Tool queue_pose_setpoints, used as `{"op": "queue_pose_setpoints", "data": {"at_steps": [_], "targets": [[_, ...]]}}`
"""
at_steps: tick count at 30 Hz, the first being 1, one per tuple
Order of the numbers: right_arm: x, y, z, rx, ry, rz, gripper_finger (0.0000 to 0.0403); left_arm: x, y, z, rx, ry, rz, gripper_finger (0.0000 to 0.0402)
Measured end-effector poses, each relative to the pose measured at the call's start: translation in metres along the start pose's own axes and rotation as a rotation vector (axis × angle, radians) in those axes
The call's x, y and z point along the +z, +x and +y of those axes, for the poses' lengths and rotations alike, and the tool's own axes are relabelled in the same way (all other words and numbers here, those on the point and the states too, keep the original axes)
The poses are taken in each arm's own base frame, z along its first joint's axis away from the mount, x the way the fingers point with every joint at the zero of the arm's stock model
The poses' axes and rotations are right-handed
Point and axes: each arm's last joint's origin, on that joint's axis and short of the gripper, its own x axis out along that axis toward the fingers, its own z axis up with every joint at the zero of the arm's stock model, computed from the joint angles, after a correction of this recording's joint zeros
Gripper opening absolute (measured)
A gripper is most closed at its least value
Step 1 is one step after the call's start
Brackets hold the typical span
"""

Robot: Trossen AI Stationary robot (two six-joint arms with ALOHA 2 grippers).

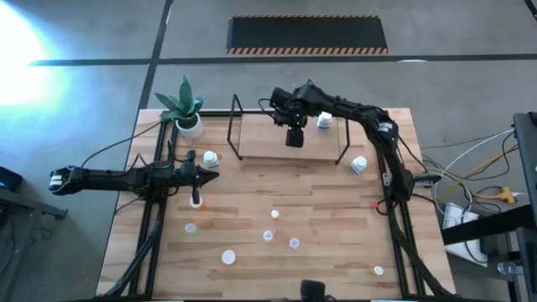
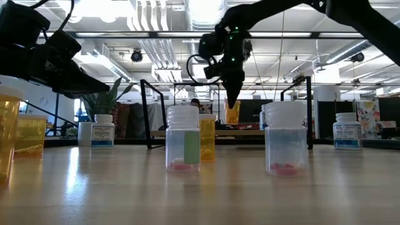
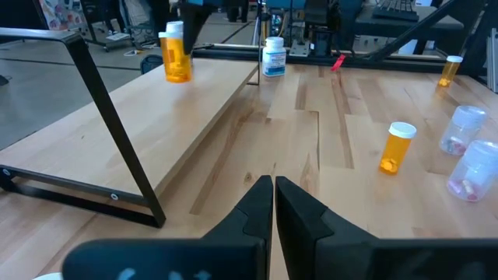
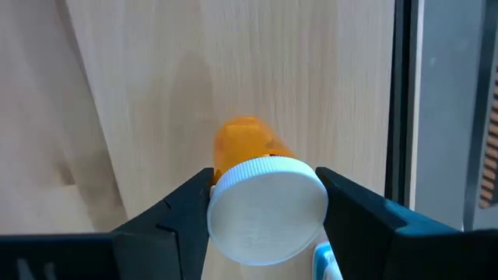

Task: Pick and place medicine bottles onto shelf by color
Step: Put the middle large orange medicine bottle on the shelf

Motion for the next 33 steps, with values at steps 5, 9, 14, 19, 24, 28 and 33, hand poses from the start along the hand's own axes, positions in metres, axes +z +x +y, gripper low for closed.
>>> {"op": "queue_pose_setpoints", "data": {"at_steps": [5, 9, 14, 19, 24, 28, 33], "targets": [[0.004, 0.006, -0.001, 0.002, -0.022, -0.004, 0.0198, 0.0, 0.0, 0.0, 0.0, 0.0, 0.0, 0.0], [0.004, 0.01, 0.0, 0.003, -0.022, -0.006, 0.0198, 0.0, 0.0, 0.0, 0.0, 0.0, 0.0, 0.0], [0.003, 0.014, 0.0, 0.007, -0.022, 0.003, 0.0199, 0.0, 0.0, 0.0, 0.0, 0.0, 0.0, 0.0], [0.004, 0.017, 0.002, 0.041, -0.022, -0.016, 0.0199, 0.0, 0.0, 0.0, 0.0, 0.0, -0.001, 0.0], [0.005, 0.018, 0.005, 0.044, -0.032, -0.023, 0.0206, 0.0, 0.0, 0.0, 0.0, 0.0, 0.0, 0.0], [0.006, 0.018, 0.005, 0.042, -0.032, -0.028, 0.0228, 0.0, 0.0, 0.0, 0.0, 0.0, -0.001, 0.0], [0.007, 0.018, 0.005, 0.039, -0.035, -0.034, 0.0255, 0.0, 0.0, 0.0, 0.0, 0.0, 0.0, 0.0]]}}
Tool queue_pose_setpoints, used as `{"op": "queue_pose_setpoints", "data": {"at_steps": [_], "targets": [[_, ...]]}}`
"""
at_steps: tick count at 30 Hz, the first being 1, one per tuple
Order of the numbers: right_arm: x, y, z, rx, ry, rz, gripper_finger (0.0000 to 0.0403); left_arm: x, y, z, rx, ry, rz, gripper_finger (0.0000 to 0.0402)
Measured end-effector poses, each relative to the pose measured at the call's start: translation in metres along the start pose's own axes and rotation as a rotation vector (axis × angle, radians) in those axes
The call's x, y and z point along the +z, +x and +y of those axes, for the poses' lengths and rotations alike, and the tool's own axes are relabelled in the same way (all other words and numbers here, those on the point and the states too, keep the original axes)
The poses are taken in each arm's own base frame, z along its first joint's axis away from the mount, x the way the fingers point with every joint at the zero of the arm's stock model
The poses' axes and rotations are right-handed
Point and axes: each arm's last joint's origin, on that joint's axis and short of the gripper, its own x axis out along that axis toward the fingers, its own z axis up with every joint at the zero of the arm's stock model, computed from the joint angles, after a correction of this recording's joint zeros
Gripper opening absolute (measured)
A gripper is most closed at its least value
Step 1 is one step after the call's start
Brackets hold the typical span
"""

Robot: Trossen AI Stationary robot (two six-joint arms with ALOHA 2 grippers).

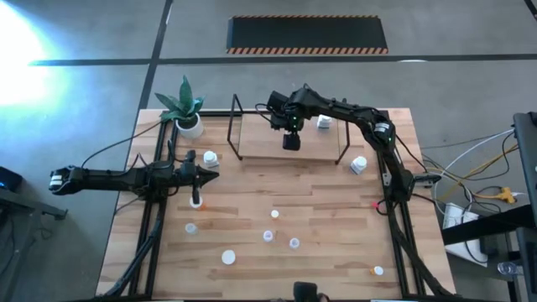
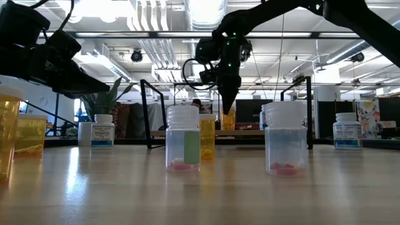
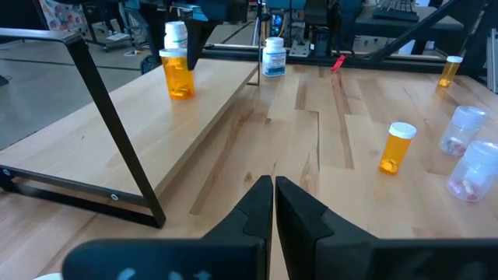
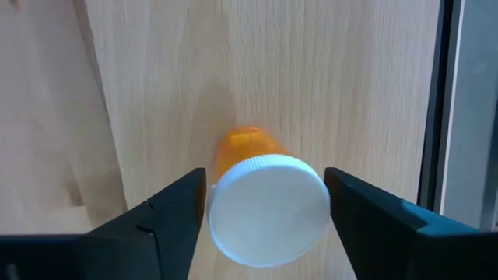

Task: Pick and place medicine bottles onto shelf by color
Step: Put the middle large orange medicine bottle on the shelf

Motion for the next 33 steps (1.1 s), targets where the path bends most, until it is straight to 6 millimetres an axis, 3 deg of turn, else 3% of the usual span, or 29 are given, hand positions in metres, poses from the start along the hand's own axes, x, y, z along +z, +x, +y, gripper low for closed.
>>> {"op": "queue_pose_setpoints", "data": {"at_steps": [7, 17, 21, 28, 33], "targets": [[-0.001, -0.009, 0.0, -0.008, -0.006, -0.021, 0.0267, 0.0, 0.0, 0.0, 0.0, 0.0, 0.0, 0.0], [-0.007, -0.056, 0.003, -0.022, -0.007, -0.156, 0.0242, 0.0, 0.0, 0.0, 0.0, 0.0, 0.0, 0.0], [-0.007, -0.055, 0.002, 0.038, 0.028, -0.183, 0.019, 0.0, 0.0, 0.0, 0.0, 0.0, 0.0, 0.0], [-0.003, -0.032, -0.002, 0.054, 0.051, -0.133, 0.0036, 0.0, 0.0, 0.0, 0.0, 0.0, 0.0, 0.0], [-0.002, -0.028, -0.003, 0.032, 0.044, -0.124, 0.0013, 0.0, 0.0, 0.0, 0.0, 0.0, 0.0, 0.0]]}}
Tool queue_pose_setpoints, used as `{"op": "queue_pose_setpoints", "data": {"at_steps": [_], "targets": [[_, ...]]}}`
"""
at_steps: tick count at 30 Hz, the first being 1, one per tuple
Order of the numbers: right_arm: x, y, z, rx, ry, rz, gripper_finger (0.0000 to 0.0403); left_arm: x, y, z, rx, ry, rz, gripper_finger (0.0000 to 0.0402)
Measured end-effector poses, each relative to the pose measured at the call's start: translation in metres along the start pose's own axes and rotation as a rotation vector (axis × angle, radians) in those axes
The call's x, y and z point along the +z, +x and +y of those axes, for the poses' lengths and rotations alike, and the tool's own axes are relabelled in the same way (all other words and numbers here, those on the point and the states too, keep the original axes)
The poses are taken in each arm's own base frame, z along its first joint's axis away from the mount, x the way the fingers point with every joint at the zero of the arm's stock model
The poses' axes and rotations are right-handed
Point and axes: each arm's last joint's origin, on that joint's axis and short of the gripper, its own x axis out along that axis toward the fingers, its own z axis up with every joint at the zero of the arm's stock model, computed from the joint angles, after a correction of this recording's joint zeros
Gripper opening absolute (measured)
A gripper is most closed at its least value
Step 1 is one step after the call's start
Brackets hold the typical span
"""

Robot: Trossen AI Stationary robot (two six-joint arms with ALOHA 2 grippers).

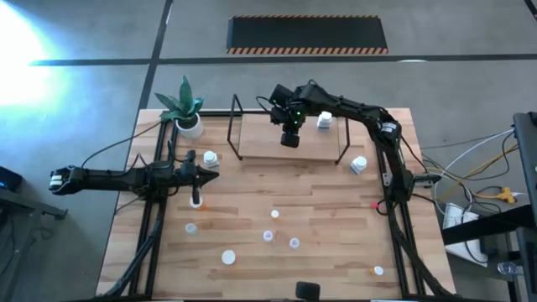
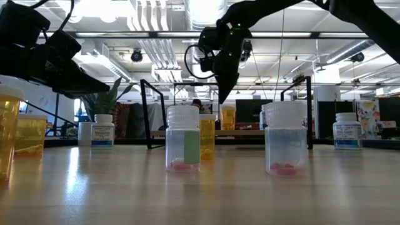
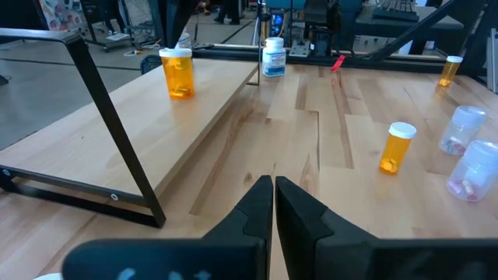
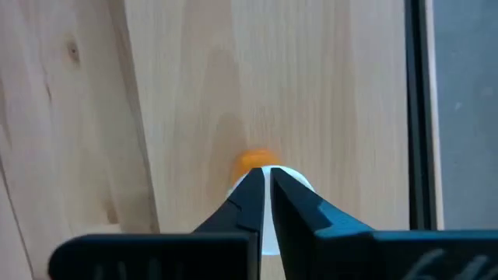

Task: Pick and place medicine bottles onto shelf by color
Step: Put the middle large orange medicine bottle on the shelf

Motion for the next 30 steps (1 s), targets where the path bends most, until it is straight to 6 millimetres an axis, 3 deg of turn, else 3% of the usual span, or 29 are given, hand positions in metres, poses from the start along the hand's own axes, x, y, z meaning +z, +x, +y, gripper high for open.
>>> {"op": "queue_pose_setpoints", "data": {"at_steps": [8, 30], "targets": [[0.001, -0.007, -0.001, -0.007, 0.022, -0.018, 0.0009, 0.0, 0.0, 0.0, 0.0, 0.0, 0.0, 0.0], [-0.009, 0.022, 0.0, 0.012, 0.025, 0.036, 0.0009, 0.0, 0.0, 0.0, 0.0, 0.0, 0.0, 0.0]]}}
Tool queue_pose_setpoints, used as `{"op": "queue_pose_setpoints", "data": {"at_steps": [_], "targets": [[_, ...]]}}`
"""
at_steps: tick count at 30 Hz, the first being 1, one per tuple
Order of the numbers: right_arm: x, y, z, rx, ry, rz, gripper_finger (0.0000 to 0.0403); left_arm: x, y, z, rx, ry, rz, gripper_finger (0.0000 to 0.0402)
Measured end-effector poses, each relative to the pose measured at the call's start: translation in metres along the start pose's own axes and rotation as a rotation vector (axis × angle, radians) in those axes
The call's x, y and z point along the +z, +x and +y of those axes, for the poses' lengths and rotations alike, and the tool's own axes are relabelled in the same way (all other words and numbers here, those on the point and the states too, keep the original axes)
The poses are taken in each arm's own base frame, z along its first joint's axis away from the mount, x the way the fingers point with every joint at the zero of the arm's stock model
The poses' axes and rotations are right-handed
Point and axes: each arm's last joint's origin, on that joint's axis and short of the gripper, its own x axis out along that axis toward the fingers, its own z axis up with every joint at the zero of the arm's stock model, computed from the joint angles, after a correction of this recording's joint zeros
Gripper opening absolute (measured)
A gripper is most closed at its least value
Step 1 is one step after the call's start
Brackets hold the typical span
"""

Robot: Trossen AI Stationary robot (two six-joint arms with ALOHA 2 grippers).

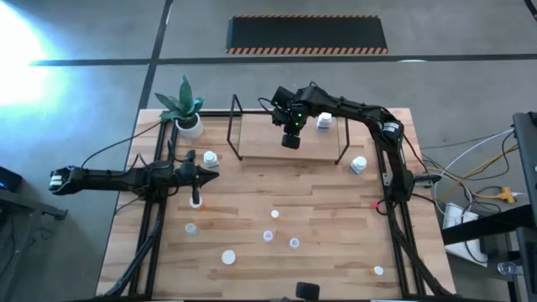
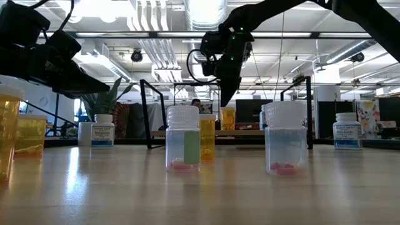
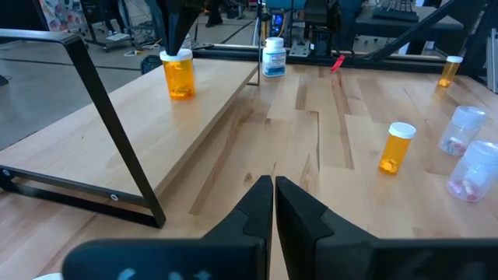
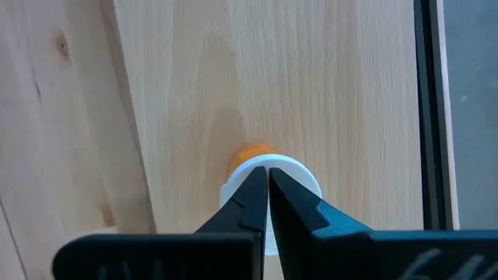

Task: Pick and place medicine bottles onto shelf by color
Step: Put the middle large orange medicine bottle on the shelf

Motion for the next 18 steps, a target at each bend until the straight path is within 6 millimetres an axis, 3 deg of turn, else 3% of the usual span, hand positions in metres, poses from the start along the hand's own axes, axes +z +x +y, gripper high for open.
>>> {"op": "queue_pose_setpoints", "data": {"at_steps": [7, 13, 18], "targets": [[0.007, -0.017, -0.001, -0.018, 0.001, -0.049, 0.0009, 0.0, 0.0, 0.0, 0.0, 0.0, 0.0, 0.0], [0.009, -0.053, 0.0, -0.046, 0.016, -0.137, 0.001, 0.0, 0.0, 0.0, 0.0, 0.0, 0.0, 0.0], [0.003, -0.055, 0.002, -0.027, 0.024, -0.083, 0.0047, 0.0, 0.0, 0.0, 0.0, 0.0, 0.0, 0.0]]}}
